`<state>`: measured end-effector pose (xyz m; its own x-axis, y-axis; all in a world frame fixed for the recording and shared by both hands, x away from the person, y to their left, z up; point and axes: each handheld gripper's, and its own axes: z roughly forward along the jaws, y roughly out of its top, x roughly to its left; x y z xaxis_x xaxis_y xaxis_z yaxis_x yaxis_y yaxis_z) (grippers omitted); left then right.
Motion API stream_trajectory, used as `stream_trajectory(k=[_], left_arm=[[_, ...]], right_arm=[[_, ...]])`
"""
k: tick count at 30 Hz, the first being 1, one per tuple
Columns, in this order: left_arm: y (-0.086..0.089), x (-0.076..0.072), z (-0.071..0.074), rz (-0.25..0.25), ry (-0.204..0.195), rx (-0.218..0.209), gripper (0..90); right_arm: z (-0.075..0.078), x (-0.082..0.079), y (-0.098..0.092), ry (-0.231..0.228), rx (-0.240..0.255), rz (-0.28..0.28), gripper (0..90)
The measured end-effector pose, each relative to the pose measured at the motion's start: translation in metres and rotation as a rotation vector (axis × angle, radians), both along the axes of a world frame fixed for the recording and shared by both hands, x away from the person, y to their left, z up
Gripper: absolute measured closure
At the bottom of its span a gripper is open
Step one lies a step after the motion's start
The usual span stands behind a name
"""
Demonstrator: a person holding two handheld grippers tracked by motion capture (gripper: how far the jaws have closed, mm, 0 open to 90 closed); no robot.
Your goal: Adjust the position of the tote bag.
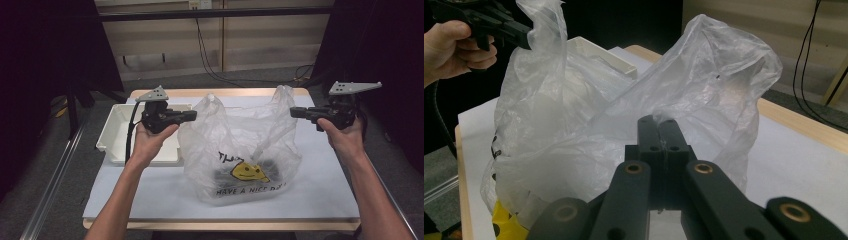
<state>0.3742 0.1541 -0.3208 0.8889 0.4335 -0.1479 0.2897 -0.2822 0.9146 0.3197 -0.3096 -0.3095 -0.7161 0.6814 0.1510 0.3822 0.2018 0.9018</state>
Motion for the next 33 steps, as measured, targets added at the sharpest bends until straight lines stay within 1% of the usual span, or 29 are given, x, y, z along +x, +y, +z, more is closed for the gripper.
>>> stream_trajectory(k=[2,4,6,7,9,11,14,16,18,19,20,23,24,25,26,27,28,30,31,32,33], left_arm=[[0.001,-0.007,0.005,-0.012,-0.017,-0.014,90.0],[0.002,-0.015,0.011,-0.03,-0.037,-0.026,90.0],[0.003,-0.024,0.016,-0.033,-0.061,-0.038,90.0],[0.003,-0.026,0.018,-0.039,-0.065,-0.04,90.0],[0.006,-0.032,0.023,-0.03,-0.087,-0.035,90.0],[0.009,-0.036,0.026,-0.028,-0.088,-0.045,90.0],[0.013,-0.041,0.029,-0.024,-0.105,-0.043,90.0],[0.016,-0.045,0.031,-0.033,-0.105,-0.07,90.0],[0.019,-0.05,0.032,-0.038,-0.107,-0.082,90.0],[0.02,-0.053,0.032,-0.044,-0.113,-0.081,90.0],[0.021,-0.057,0.031,-0.046,-0.12,-0.074,90.0],[0.026,-0.069,0.028,-0.05,-0.128,-0.07,90.0],[0.029,-0.072,0.027,-0.049,-0.129,-0.068,90.0],[0.032,-0.075,0.025,-0.053,-0.124,-0.076,90.0],[0.034,-0.078,0.024,-0.056,-0.125,-0.077,90.0],[0.037,-0.081,0.023,-0.045,-0.131,-0.072,90.0],[0.04,-0.083,0.023,-0.044,-0.125,-0.079,90.0],[0.046,-0.086,0.023,-0.038,-0.127,-0.08,90.0],[0.049,-0.087,0.024,-0.042,-0.123,-0.083,90.0],[0.053,-0.089,0.024,-0.034,-0.125,-0.092,90.0],[0.056,-0.091,0.024,-0.028,-0.126,-0.101,90.0]], right_arm=[[0.004,-0.006,-0.001,-0.012,0.011,0.003,90.0],[0.007,-0.013,0.0,-0.02,0.002,0.004,90.0],[0.011,-0.019,-0.001,-0.033,-0.001,0.004,90.0],[0.013,-0.023,-0.002,-0.04,0.002,0.004,90.0],[0.016,-0.028,-0.005,-0.053,0.01,0.002,90.0],[0.019,-0.032,-0.008,-0.066,0.014,-0.005,90.0],[0.023,-0.039,-0.015,-0.08,0.027,-0.022,90.0],[0.025,-0.043,-0.018,-0.085,0.032,-0.033,90.0],[0.029,-0.05,-0.022,-0.103,0.042,-0.04,90.0],[0.03,-0.053,-0.023,-0.112,0.045,-0.042,90.0],[0.032,-0.061,-0.025,-0.122,0.044,-0.043,90.0],[0.031,-0.069,-0.025,-0.129,0.038,-0.043,90.0],[0.029,-0.076,-0.025,-0.126,0.021,-0.043,90.0],[0.029,-0.076,-0.025,-0.126,0.021,-0.043,90.0],[0.027,-0.079,-0.025,-0.127,0.014,-0.046,90.0],[0.025,-0.085,-0.027,-0.127,0.0,-0.064,90.0],[0.025,-0.088,-0.029,-0.13,0.007,-0.067,90.0],[0.025,-0.089,-0.032,-0.133,0.011,-0.074,90.0],[0.025,-0.093,-0.037,-0.137,0.018,-0.094,90.0],[0.025,-0.093,-0.037,-0.137,0.018,-0.094,90.0],[0.026,-0.097,-0.039,-0.143,0.023,-0.099,90.0]])
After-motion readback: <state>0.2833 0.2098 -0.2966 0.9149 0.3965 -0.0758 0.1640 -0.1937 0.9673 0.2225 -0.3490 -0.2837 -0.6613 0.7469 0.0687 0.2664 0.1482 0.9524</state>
